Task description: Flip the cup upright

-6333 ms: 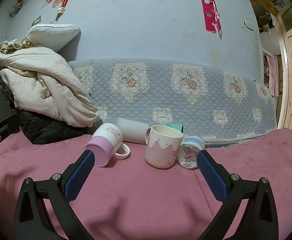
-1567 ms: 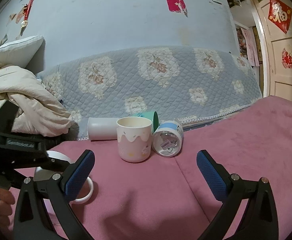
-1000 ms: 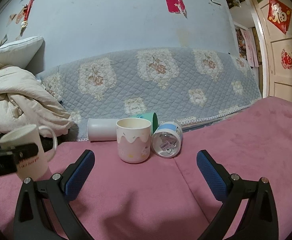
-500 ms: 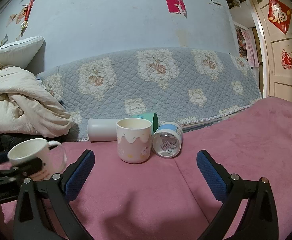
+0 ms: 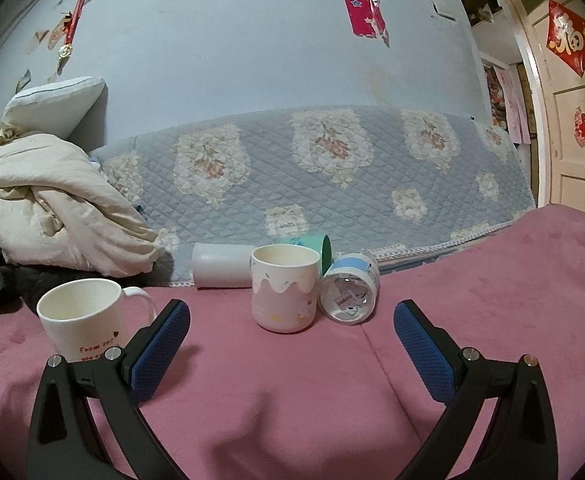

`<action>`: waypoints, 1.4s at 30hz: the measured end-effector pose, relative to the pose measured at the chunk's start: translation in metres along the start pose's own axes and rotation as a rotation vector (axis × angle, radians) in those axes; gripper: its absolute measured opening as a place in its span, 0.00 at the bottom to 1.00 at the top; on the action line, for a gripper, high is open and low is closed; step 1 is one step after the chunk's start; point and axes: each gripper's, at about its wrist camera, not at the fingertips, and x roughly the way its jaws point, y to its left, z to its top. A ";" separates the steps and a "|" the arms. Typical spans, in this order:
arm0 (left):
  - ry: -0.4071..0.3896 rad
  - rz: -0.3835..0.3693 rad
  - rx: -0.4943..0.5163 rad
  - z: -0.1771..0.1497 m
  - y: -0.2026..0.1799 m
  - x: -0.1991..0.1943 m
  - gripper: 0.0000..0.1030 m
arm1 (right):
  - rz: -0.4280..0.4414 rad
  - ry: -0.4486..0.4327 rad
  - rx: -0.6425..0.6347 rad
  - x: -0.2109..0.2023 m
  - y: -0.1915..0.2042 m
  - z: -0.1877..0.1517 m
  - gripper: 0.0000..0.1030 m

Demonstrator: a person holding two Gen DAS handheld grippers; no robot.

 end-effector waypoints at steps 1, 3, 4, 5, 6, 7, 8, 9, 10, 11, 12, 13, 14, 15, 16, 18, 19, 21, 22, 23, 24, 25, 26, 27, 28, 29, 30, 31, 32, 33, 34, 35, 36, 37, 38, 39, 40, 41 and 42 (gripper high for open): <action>-0.004 0.001 -0.006 -0.001 0.002 0.000 1.00 | 0.007 -0.006 -0.002 -0.001 0.001 0.000 1.00; 0.006 -0.014 -0.011 -0.004 0.001 0.003 1.00 | 0.018 -0.016 -0.006 -0.003 0.002 0.000 1.00; 0.016 -0.017 -0.012 -0.006 0.000 0.005 1.00 | 0.023 -0.021 -0.011 -0.004 0.004 0.000 1.00; 0.029 -0.018 -0.018 -0.009 -0.001 0.007 1.00 | 0.027 -0.023 -0.015 -0.005 0.005 0.000 1.00; 0.050 -0.024 -0.024 -0.011 -0.001 0.010 1.00 | 0.034 -0.025 -0.021 -0.005 0.006 0.000 1.00; 0.066 -0.027 -0.025 -0.013 -0.001 0.011 1.00 | 0.037 -0.026 -0.025 -0.006 0.007 0.000 1.00; 0.080 -0.026 -0.025 -0.014 -0.002 0.014 1.00 | 0.038 -0.027 -0.029 -0.006 0.008 -0.001 1.00; 0.084 -0.021 -0.030 -0.015 -0.001 0.015 1.00 | 0.040 -0.028 -0.033 -0.006 0.009 -0.001 1.00; 0.084 -0.018 -0.037 -0.015 0.000 0.014 1.00 | 0.044 -0.028 -0.036 -0.006 0.010 -0.001 1.00; 0.083 -0.016 -0.045 -0.016 0.002 0.014 1.00 | 0.049 -0.026 -0.038 -0.006 0.011 -0.001 1.00; 0.083 -0.013 -0.051 -0.016 0.003 0.013 1.00 | 0.053 -0.023 -0.040 -0.005 0.010 -0.001 1.00; 0.085 -0.011 -0.056 -0.016 0.003 0.013 1.00 | 0.056 -0.018 -0.042 -0.004 0.011 -0.001 1.00; 0.088 -0.009 -0.058 -0.017 0.003 0.014 1.00 | 0.057 -0.015 -0.043 -0.004 0.011 -0.002 1.00; 0.090 -0.008 -0.060 -0.017 0.003 0.014 1.00 | 0.058 -0.013 -0.045 -0.003 0.012 -0.002 1.00; 0.091 -0.008 -0.060 -0.018 0.003 0.014 1.00 | 0.060 -0.013 -0.045 -0.004 0.012 -0.002 1.00; 0.088 -0.007 -0.058 -0.018 0.002 0.013 1.00 | 0.061 -0.017 -0.048 -0.005 0.012 -0.002 1.00; 0.085 -0.006 -0.056 -0.017 0.002 0.013 1.00 | 0.064 -0.017 -0.051 -0.005 0.013 -0.003 1.00; 0.080 -0.006 -0.051 -0.017 0.002 0.012 1.00 | 0.074 -0.017 -0.059 -0.004 0.015 -0.003 1.00; 0.080 -0.008 -0.048 -0.017 0.002 0.012 1.00 | 0.080 -0.018 -0.062 -0.005 0.016 -0.004 1.00; 0.085 -0.011 -0.047 -0.016 0.001 0.013 1.00 | 0.089 -0.020 -0.063 -0.005 0.016 -0.004 1.00; 0.090 -0.011 -0.047 -0.016 0.002 0.014 1.00 | 0.109 -0.021 -0.063 -0.006 0.016 -0.004 1.00; 0.091 -0.009 -0.049 -0.016 0.002 0.014 1.00 | 0.122 -0.021 -0.064 -0.006 0.016 -0.004 1.00; 0.090 -0.008 -0.051 -0.016 0.003 0.014 1.00 | 0.128 -0.020 -0.068 -0.006 0.017 -0.004 1.00; 0.089 -0.008 -0.054 -0.016 0.003 0.014 1.00 | 0.126 -0.020 -0.072 -0.006 0.018 -0.004 1.00; 0.089 -0.005 -0.055 -0.016 0.003 0.013 1.00 | 0.125 -0.021 -0.076 -0.006 0.019 -0.004 1.00; 0.091 0.003 -0.055 -0.016 0.003 0.013 1.00 | 0.125 -0.024 -0.078 -0.006 0.020 -0.004 1.00; 0.092 0.012 -0.055 -0.016 0.003 0.013 1.00 | 0.124 -0.025 -0.080 -0.007 0.020 -0.004 1.00; 0.092 0.018 -0.055 -0.016 0.003 0.013 1.00 | 0.123 -0.026 -0.081 -0.007 0.020 -0.004 1.00; 0.091 0.020 -0.056 -0.016 0.003 0.013 1.00 | 0.122 -0.025 -0.083 -0.007 0.021 -0.005 1.00; 0.091 0.024 -0.056 -0.016 0.003 0.013 1.00 | 0.123 -0.025 -0.081 -0.007 0.020 -0.005 1.00; 0.091 0.028 -0.055 -0.017 0.004 0.012 1.00 | 0.122 -0.025 -0.081 -0.007 0.020 -0.005 1.00; 0.091 0.029 -0.054 -0.017 0.003 0.012 1.00 | 0.120 -0.026 -0.081 -0.008 0.020 -0.005 1.00; 0.091 0.029 -0.051 -0.017 0.003 0.012 1.00 | 0.120 -0.025 -0.081 -0.008 0.020 -0.005 1.00; 0.092 0.029 -0.049 -0.017 0.002 0.012 1.00 | 0.121 -0.025 -0.082 -0.008 0.020 -0.005 1.00; 0.092 0.029 -0.047 -0.017 0.002 0.012 1.00 | 0.120 -0.024 -0.083 -0.008 0.020 -0.005 1.00; 0.093 0.030 -0.044 -0.017 0.001 0.012 1.00 | 0.121 -0.024 -0.083 -0.008 0.020 -0.005 1.00; 0.092 0.029 -0.042 -0.017 0.001 0.012 1.00 | 0.121 -0.024 -0.082 -0.008 0.020 -0.005 1.00; 0.092 0.029 -0.040 -0.017 0.001 0.013 1.00 | 0.121 -0.024 -0.082 -0.008 0.020 -0.005 1.00; 0.090 0.030 -0.039 -0.017 0.001 0.012 1.00 | 0.121 -0.025 -0.082 -0.008 0.020 -0.005 1.00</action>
